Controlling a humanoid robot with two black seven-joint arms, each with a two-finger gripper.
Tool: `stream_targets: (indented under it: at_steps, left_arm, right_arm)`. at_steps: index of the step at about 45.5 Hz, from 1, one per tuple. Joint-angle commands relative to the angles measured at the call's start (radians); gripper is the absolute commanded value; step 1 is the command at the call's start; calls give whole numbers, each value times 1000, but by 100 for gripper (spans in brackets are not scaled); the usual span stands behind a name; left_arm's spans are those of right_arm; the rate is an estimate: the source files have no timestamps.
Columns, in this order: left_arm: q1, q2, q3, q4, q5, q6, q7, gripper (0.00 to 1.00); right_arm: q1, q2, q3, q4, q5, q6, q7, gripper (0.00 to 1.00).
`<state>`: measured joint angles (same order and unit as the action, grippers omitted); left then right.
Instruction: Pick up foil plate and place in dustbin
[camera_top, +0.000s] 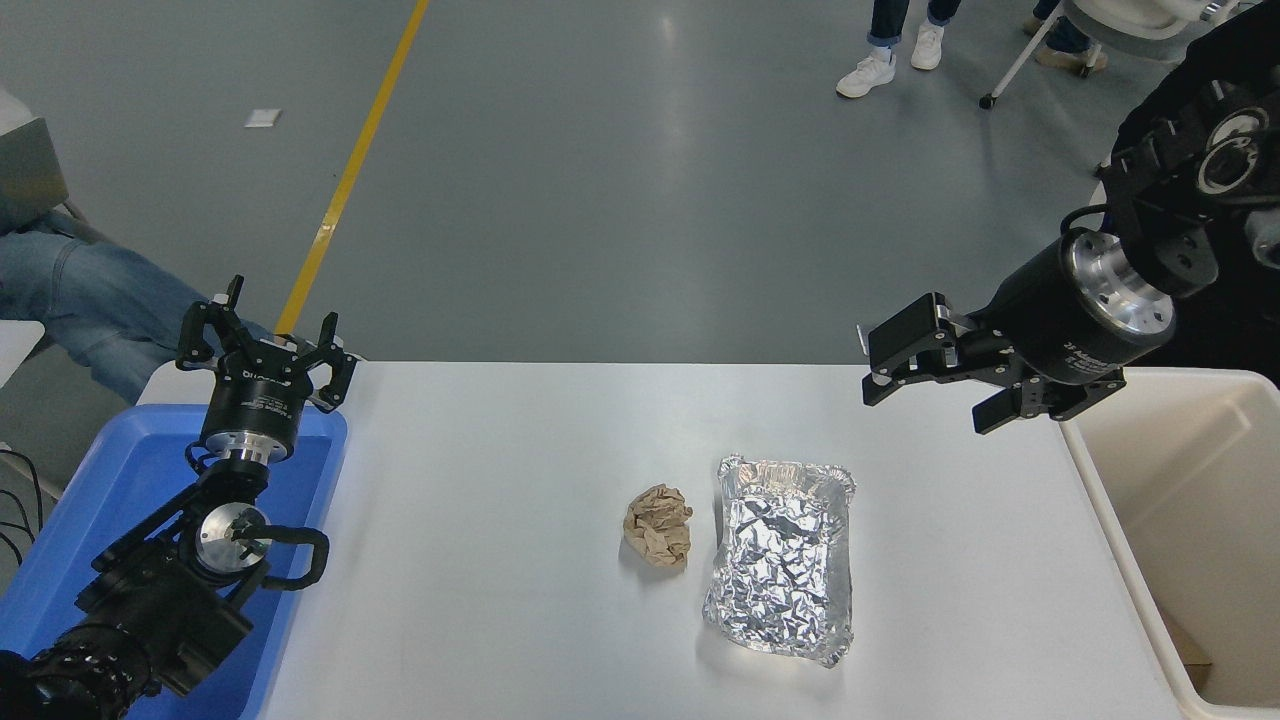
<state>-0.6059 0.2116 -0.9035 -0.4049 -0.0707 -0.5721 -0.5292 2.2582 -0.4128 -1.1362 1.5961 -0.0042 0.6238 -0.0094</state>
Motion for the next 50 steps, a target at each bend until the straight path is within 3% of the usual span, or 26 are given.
stream_targets:
  at_steps: [1,9,31,38,50]
  left_arm:
    - [0,0,0,0,0,0,0,99]
    - [0,0,0,0,0,0,0,99]
    - [0,0,0,0,0,0,0,99]
    - [0,0,0,0,0,0,0,99]
    - [0,0,0,0,0,0,0,99]
  right_arm:
    - [-124,15,52,-53,0,-18,0,100]
    - [-268,22,121,-182,-3,-113,0,100]
    - [-675,112,339,-498,0,-111,-8,100]
    - [-752,163,345,-570,-36,-116,-8,100]
    - [-876,187,349,-631,-209,-186,-12,100]
